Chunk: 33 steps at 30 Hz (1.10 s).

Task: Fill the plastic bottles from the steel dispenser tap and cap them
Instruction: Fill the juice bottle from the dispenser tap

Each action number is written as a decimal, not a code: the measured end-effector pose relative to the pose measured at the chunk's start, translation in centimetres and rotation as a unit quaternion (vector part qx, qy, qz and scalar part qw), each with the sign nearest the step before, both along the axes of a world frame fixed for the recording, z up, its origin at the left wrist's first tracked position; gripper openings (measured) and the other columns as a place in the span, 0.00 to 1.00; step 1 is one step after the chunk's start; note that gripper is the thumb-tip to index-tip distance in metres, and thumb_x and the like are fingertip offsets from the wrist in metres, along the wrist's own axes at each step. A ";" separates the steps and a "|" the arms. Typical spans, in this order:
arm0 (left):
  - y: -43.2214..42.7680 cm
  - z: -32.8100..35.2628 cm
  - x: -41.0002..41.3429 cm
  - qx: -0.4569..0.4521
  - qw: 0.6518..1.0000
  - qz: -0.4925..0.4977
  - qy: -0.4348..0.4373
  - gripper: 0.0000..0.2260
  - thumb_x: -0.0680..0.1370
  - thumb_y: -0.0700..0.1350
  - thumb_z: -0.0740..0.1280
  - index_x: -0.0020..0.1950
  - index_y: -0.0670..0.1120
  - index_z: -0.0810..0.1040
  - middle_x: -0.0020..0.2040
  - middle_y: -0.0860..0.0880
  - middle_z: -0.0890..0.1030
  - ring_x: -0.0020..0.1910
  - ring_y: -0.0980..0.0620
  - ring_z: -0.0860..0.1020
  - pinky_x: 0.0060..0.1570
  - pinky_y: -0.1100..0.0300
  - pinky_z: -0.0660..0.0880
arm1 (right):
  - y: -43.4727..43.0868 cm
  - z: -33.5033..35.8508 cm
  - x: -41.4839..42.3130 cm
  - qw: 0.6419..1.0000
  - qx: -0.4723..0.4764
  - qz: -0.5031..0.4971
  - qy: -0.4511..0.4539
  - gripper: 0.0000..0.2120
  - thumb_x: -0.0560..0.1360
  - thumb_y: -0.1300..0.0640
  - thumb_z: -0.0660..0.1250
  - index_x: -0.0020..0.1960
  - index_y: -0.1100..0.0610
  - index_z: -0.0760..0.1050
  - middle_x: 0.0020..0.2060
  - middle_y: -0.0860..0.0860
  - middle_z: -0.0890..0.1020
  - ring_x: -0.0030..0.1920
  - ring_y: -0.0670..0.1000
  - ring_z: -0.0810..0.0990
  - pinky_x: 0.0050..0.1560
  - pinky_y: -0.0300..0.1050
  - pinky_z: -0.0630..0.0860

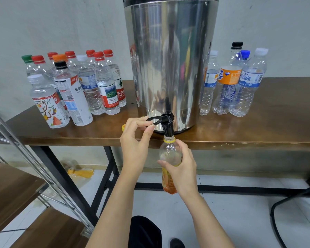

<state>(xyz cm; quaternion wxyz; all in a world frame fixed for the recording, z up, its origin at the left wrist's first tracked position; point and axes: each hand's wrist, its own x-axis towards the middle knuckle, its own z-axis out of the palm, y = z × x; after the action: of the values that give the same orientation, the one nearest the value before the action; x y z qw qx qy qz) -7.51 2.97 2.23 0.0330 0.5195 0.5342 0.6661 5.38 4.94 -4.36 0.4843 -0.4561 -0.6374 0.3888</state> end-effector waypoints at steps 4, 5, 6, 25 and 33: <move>0.1 -0.1 -0.1 -0.003 1.000 -0.002 -0.003 0.06 0.77 0.37 0.70 0.46 0.48 0.79 0.51 0.54 0.79 0.53 0.65 0.77 0.53 0.73 0.69 | 0.0 -0.1 0.0 1.000 -0.001 0.001 -0.001 0.36 0.66 0.57 0.81 0.68 0.44 0.69 0.63 0.43 0.75 0.63 0.42 0.71 0.60 0.36 0.68; 0.1 -0.1 -0.1 -0.003 1.000 -0.002 -0.003 0.06 0.77 0.37 0.70 0.46 0.48 0.79 0.51 0.55 0.79 0.53 0.65 0.77 0.53 0.73 0.69 | 0.0 -0.1 0.0 1.000 -0.003 0.002 -0.001 0.36 0.66 0.57 0.81 0.68 0.44 0.69 0.63 0.43 0.75 0.63 0.42 0.71 0.60 0.36 0.68; 0.1 -0.1 -0.1 -0.002 1.000 -0.001 -0.001 0.06 0.77 0.37 0.71 0.46 0.48 0.79 0.51 0.54 0.79 0.53 0.66 0.77 0.53 0.73 0.69 | 0.0 0.0 0.0 1.000 -0.005 0.003 0.000 0.36 0.66 0.57 0.81 0.69 0.44 0.69 0.63 0.43 0.75 0.63 0.42 0.71 0.60 0.36 0.68; 0.0 0.0 0.0 0.007 1.000 -0.008 -0.005 0.09 0.77 0.37 0.71 0.45 0.51 0.78 0.51 0.55 0.79 0.52 0.66 0.77 0.53 0.73 0.69 | -0.2 0.1 0.1 1.000 -0.006 0.003 0.004 0.35 0.67 0.57 0.80 0.64 0.37 0.67 0.61 0.40 0.74 0.62 0.41 0.71 0.63 0.40 0.69; -0.1 0.1 0.0 0.006 1.000 -0.008 -0.007 0.12 0.77 0.37 0.71 0.44 0.54 0.78 0.50 0.55 0.80 0.54 0.64 0.77 0.54 0.72 0.70 | -0.1 -0.1 0.0 1.000 -0.011 0.004 0.003 0.35 0.67 0.57 0.80 0.68 0.41 0.68 0.63 0.40 0.74 0.63 0.41 0.70 0.61 0.38 0.68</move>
<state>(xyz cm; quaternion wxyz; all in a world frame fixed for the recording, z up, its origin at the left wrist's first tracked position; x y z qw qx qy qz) -7.46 2.90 2.32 0.0394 0.5191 0.5257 0.6728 5.40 4.88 -4.45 0.4796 -0.4576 -0.6332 0.3997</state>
